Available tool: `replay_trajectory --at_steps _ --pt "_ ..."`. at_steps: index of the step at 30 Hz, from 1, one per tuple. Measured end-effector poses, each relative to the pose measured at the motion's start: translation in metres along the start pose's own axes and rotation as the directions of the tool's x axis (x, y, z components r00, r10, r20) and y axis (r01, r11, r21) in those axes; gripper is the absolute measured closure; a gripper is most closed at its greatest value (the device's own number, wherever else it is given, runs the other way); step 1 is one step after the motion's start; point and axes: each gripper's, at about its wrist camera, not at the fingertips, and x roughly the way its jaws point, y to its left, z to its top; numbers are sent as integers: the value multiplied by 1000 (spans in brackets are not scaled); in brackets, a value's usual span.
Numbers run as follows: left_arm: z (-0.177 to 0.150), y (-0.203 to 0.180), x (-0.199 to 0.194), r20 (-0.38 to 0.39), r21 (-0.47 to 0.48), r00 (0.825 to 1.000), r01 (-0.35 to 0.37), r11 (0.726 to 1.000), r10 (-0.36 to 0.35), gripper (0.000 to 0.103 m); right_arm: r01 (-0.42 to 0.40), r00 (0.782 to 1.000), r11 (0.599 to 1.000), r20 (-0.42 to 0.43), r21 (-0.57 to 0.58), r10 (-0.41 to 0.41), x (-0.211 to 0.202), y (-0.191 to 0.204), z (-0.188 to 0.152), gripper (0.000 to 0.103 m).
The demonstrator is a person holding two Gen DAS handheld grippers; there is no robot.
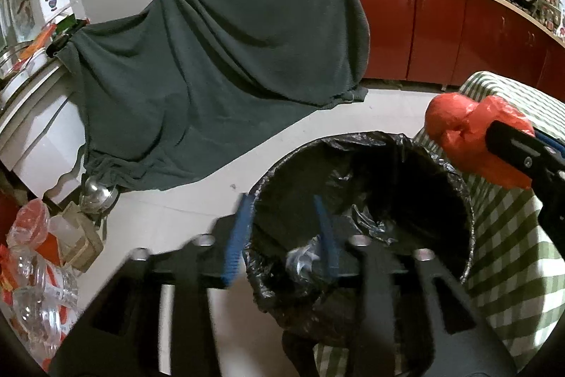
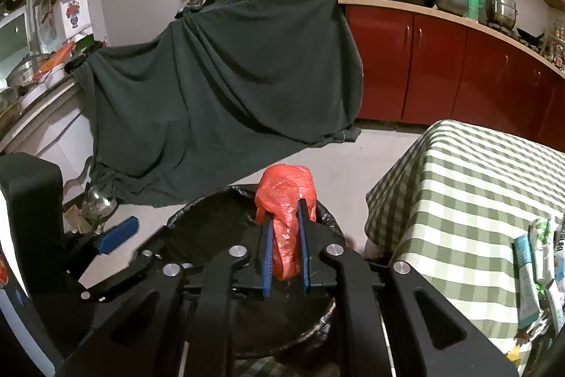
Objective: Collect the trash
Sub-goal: 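Move the red bag over the bin with the right tool and open both tools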
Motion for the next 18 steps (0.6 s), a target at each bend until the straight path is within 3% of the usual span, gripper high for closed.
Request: replay_trajectory --at_steps 3,4,18 --pt "-1 2 5 -16 -7 1000 3 1000 -4 58 4 1000 1000 -2 16 -4 2 -2 2 60" --pt "-1 2 6 -21 -10 1000 4 1000 -4 57 15 1000 1000 11 21 -15 0 -3 3 57" --pt "1 -6 -20 11 -4 1000 27 1000 -27 52 59 996 998 57 35 -61 -39 -28 -5 57"
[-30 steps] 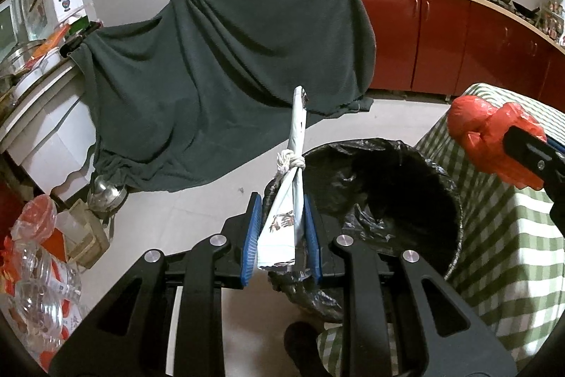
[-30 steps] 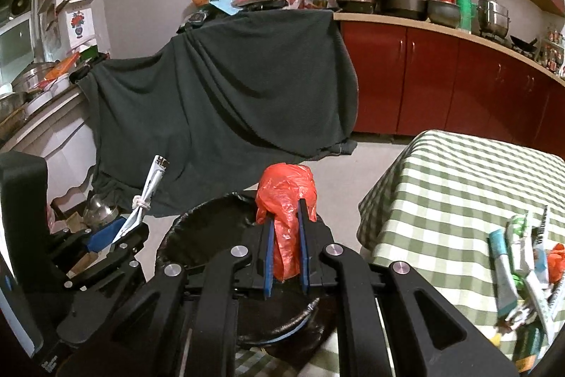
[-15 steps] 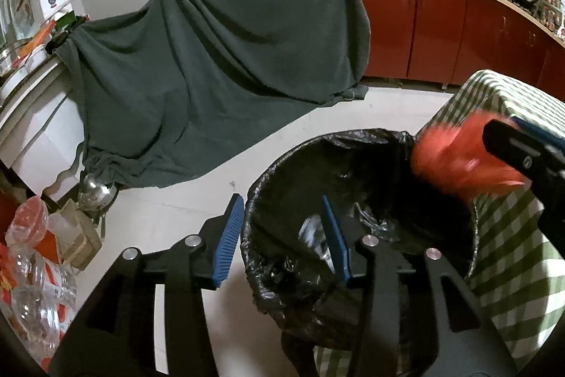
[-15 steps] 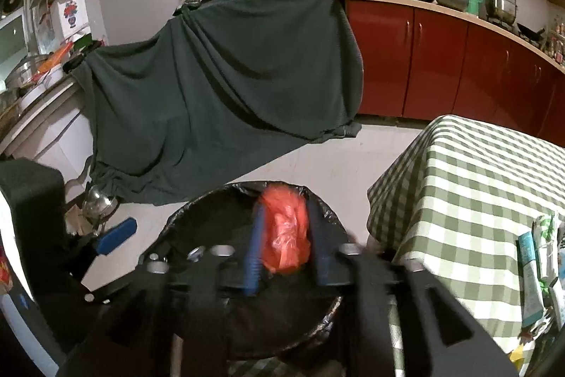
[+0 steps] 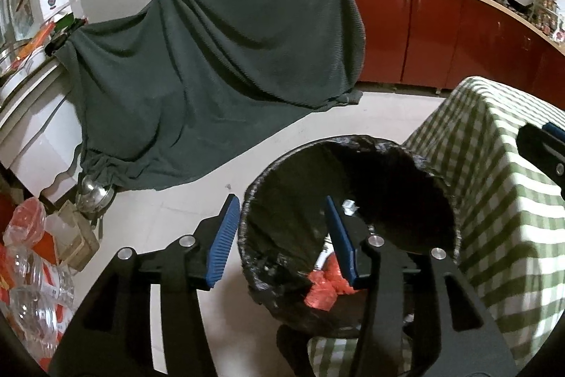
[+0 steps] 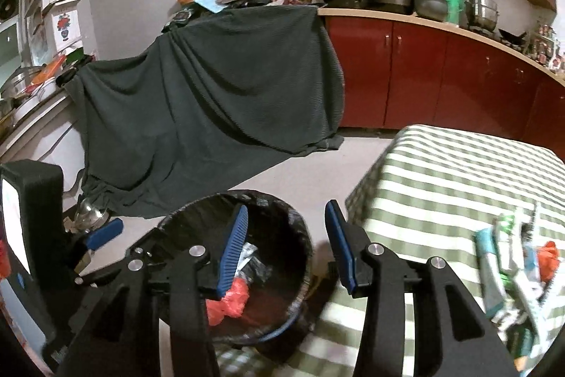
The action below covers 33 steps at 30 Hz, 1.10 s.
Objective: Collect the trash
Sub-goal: 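Move the red bag over the bin with the right tool and open both tools, then return the left tool to the table and grasp the yellow snack wrapper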
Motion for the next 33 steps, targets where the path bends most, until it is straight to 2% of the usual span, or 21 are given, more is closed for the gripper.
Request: replay_trajectory --at_steps 8,17,18,33 --pt "-4 -26 -32 27 16 998 53 998 -53 50 92 995 995 21 30 -93 -40 -45 -21 57" --pt "-14 -73 -69 39 62 990 136 989 -138 47 197 980 977 26 83 -200 -82 -96 -49 57" --pt "-16 -80 -73 39 70 988 145 987 -148 44 206 977 974 26 88 -209 -86 -101 -51 57" --pt "-48 -165 -111 8 181 966 254 950 -259 42 320 945 926 -1 199 -327 -130 -172 -99 57"
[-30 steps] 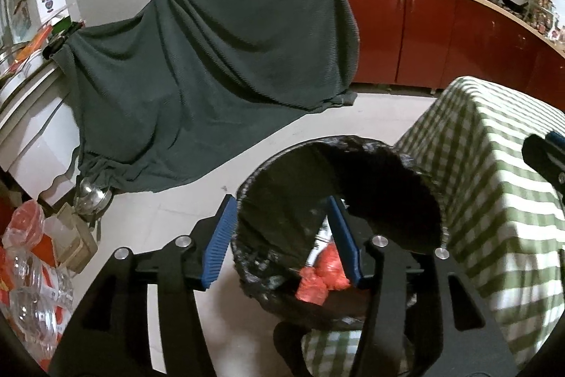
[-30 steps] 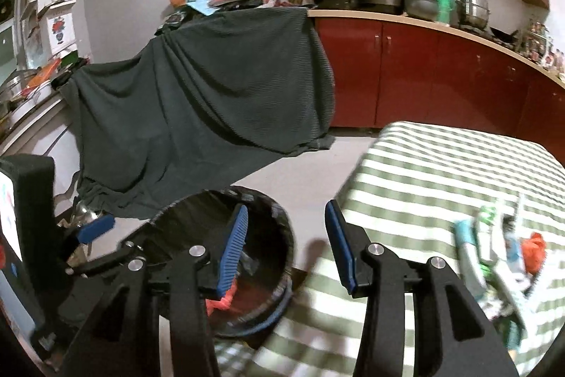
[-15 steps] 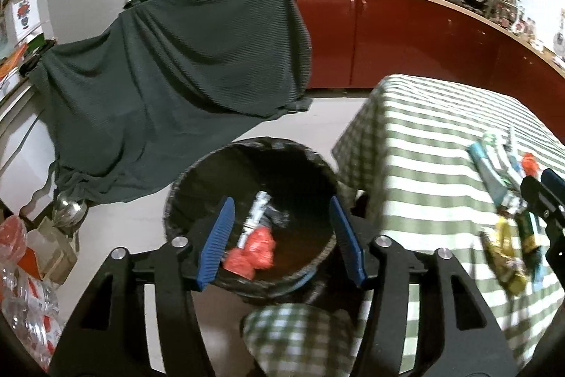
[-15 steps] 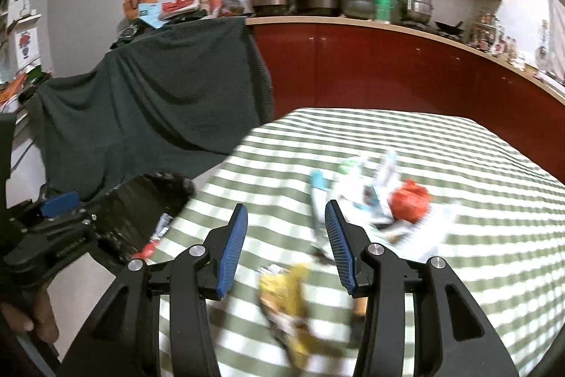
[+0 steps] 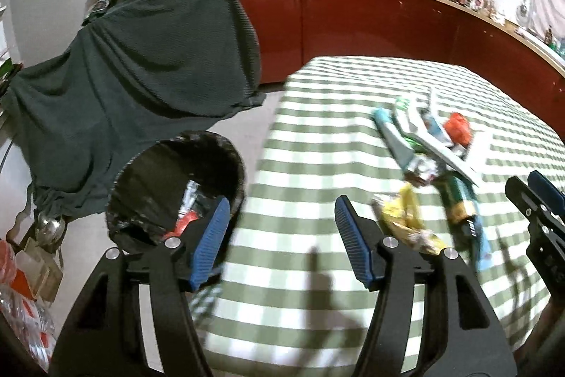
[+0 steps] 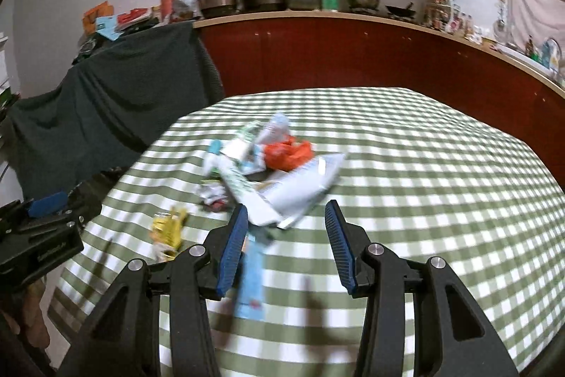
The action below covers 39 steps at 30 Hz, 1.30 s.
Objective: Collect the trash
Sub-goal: 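Return the left tool to the table and grasp the yellow snack wrapper, then carry the yellow wrapper to the bin with the left tool while the right tool grasps a white toothpaste tube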
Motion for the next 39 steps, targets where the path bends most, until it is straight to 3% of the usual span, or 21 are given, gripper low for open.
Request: replay_trajectory --at_steps 3,12,18,20,23,28,32,39 --pt "-4 -16 1 -16 15 1000 16 1000 -16 42 23 1000 999 2 24 -23 -2 -15 -4 57" --pt "-6 -53 3 -41 19 997 63 998 -62 27 65 998 993 -1 95 -65 -4 -51 -10 57" --pt "-13 -71 17 -62 57 997 52 997 -49 26 56 998 993 -8 101 -55 -3 -53 -13 57" --pt "-15 -73 21 -69 63 996 54 997 -49 29 52 999 994 -10 97 -52 -2 -52 -13 57" --pt "-16 -73 21 -68 74 996 54 996 -49 42 50 999 994 -13 96 -49 0 -51 -13 57" --pt "-19 -73 25 -81 88 992 101 991 -94 72 46 999 995 -16 92 -45 1 -49 -13 57" --pt "-18 -71 24 -74 105 993 102 989 -95 78 37 999 996 -20 80 -36 3 -42 -12 57" --pt "-11 -48 18 -38 91 997 72 993 -69 78 0 1000 999 -20 41 0 8 -23 -6 57"
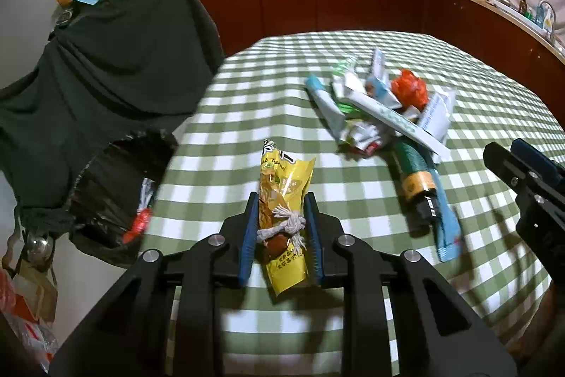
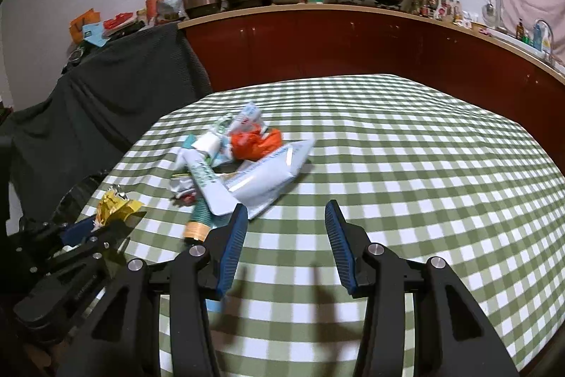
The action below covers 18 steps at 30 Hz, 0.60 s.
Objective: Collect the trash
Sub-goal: 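Carry the yellow wrapper to the bin with the left tool while the right tool grasps a white toothpaste tube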
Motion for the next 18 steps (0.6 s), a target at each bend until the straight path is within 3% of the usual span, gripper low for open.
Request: replay_trajectory --at_steps 18 --pt "10 88 -16 52 -97 988 -141 985 146 78 -46 995 994 -88 -95 38 41 52 16 57"
